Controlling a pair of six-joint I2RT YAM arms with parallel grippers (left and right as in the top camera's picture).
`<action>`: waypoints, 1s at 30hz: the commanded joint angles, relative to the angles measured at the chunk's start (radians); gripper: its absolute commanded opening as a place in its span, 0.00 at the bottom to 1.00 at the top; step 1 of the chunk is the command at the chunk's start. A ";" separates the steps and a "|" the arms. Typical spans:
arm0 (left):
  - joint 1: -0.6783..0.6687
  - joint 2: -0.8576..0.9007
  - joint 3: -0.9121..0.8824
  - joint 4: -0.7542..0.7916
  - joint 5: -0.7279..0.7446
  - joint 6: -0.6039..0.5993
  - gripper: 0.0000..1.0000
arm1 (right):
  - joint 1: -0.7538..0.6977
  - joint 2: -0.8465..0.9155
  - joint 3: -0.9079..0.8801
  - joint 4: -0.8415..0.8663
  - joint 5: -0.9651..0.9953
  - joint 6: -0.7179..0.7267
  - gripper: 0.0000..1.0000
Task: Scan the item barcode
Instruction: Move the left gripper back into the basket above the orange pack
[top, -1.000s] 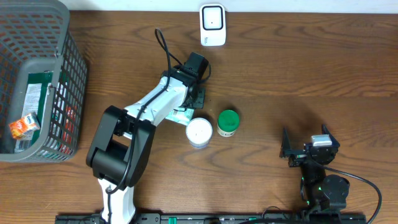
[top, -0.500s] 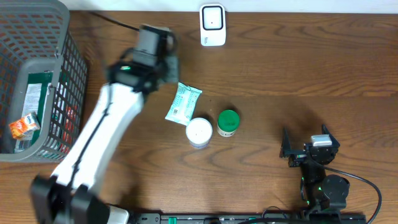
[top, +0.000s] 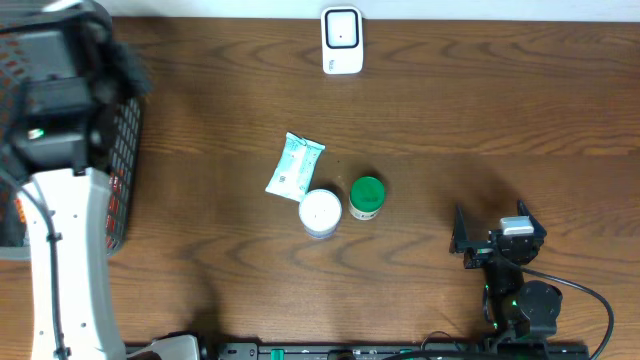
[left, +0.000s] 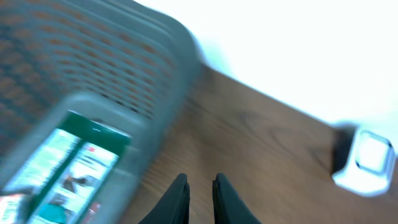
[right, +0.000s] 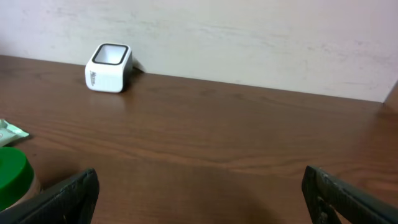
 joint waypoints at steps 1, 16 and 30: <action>0.080 -0.004 0.016 0.011 -0.009 0.016 0.15 | 0.000 -0.002 -0.001 -0.004 0.002 0.011 0.99; 0.329 -0.004 0.016 0.192 -0.009 0.017 0.07 | 0.000 -0.002 -0.001 -0.004 0.002 0.011 0.99; 0.366 0.144 0.322 -0.056 -0.010 0.101 0.07 | 0.000 -0.002 -0.001 -0.004 0.002 0.011 0.99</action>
